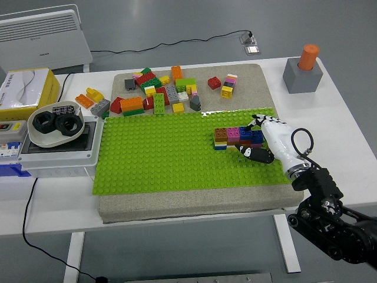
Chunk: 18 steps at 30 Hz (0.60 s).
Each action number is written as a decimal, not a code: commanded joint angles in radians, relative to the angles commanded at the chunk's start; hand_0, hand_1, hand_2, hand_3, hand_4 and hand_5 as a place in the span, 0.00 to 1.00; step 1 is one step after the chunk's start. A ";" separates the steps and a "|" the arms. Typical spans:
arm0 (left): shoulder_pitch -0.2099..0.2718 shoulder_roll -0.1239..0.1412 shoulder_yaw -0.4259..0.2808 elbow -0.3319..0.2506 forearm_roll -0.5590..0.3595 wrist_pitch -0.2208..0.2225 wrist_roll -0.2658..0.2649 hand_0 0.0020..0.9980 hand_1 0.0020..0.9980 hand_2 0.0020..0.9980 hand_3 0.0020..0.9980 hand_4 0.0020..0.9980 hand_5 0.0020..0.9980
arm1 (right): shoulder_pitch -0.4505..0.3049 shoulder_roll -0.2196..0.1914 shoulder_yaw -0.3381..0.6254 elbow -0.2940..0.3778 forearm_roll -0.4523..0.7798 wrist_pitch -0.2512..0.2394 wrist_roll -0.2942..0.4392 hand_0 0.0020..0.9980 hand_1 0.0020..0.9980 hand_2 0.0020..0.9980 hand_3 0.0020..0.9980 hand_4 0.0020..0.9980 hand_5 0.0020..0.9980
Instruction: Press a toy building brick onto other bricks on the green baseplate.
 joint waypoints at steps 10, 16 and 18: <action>0.000 0.000 0.001 0.000 -0.001 0.000 0.001 0.72 0.41 0.56 0.78 0.94 1.00 | 0.005 -0.003 -0.005 0.006 -0.009 0.005 -0.005 0.81 0.87 0.86 0.56 0.85 0.48; 0.001 0.001 0.001 0.000 0.000 -0.001 0.001 0.72 0.41 0.56 0.78 0.94 1.00 | 0.015 -0.011 -0.002 0.035 -0.020 0.013 -0.009 0.81 0.87 0.86 0.56 0.85 0.48; 0.001 0.001 0.001 0.000 0.000 -0.001 0.001 0.72 0.41 0.56 0.78 0.94 1.00 | 0.022 -0.016 0.000 0.047 -0.024 0.017 -0.011 0.81 0.86 0.86 0.57 0.85 0.48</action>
